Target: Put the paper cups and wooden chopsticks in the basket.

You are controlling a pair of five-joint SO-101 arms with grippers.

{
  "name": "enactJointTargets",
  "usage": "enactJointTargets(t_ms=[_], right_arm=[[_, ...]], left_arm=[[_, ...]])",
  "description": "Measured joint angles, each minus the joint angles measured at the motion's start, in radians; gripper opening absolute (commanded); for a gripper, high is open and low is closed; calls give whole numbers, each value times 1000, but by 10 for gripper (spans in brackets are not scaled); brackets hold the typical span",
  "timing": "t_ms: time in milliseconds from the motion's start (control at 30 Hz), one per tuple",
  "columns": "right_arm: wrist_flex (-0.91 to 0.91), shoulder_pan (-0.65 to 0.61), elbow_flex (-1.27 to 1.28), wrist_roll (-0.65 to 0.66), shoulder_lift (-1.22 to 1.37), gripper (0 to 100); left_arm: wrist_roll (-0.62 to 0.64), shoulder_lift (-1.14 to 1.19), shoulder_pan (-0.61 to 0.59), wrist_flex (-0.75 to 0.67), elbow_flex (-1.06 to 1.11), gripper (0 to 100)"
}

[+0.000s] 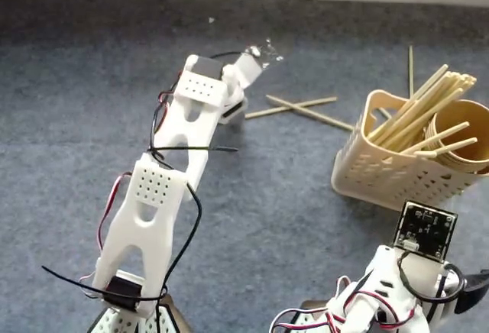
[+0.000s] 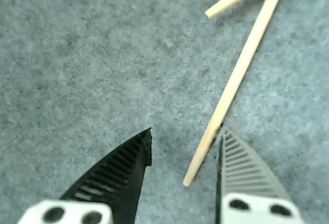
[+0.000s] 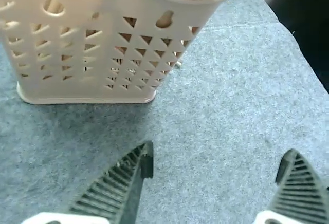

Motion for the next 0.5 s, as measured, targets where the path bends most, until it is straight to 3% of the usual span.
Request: enactJointTargets(t_ms=[133,500], right_arm=[[29,5,0,3,-6,365],[29,5,0,8,-6,365]], left_arm=[[2,-6,8,5,40,3],[-77,-6,-23,106,-12,5]])
